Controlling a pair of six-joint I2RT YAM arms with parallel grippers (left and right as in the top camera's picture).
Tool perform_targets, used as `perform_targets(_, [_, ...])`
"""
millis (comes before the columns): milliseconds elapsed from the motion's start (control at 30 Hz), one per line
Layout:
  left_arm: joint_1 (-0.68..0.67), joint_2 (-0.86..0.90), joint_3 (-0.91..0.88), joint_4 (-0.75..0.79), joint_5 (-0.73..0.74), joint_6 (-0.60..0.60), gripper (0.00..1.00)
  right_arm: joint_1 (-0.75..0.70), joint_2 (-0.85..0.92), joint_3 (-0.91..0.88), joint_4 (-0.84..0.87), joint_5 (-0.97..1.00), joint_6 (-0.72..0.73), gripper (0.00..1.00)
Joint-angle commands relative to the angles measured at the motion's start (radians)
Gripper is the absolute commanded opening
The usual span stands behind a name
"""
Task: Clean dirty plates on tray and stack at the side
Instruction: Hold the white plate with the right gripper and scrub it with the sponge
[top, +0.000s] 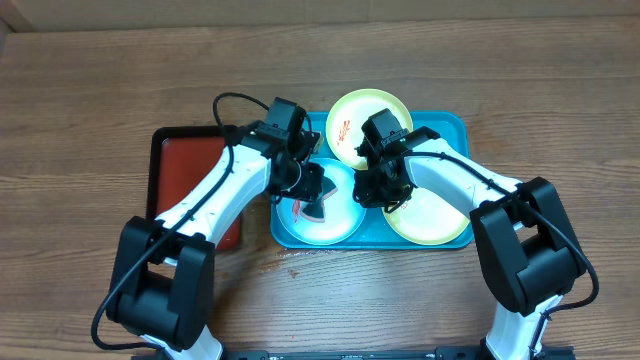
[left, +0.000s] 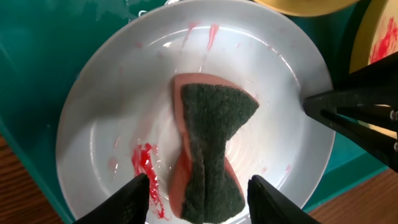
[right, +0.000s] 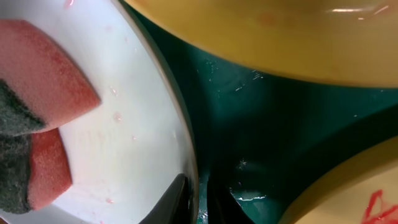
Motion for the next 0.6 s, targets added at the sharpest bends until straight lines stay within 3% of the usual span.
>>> perform_targets(0, [-0.031, 0.009, -0.021, 0.018, 0.001, 0.011, 0.51, 0.0, 0.017, -0.004, 0.005, 0.01, 0.0, 0.13])
perform_targets(333, [-0.055, 0.01, -0.021, 0.071, -0.069, -0.031, 0.37, 0.0, 0.017, -0.004, 0.005, 0.01, 0.0, 0.13])
perform_targets(567, [-0.061, 0.01, -0.045, 0.064, -0.084, -0.043, 0.37, 0.0, 0.017, -0.004, 0.006, 0.01, 0.0, 0.13])
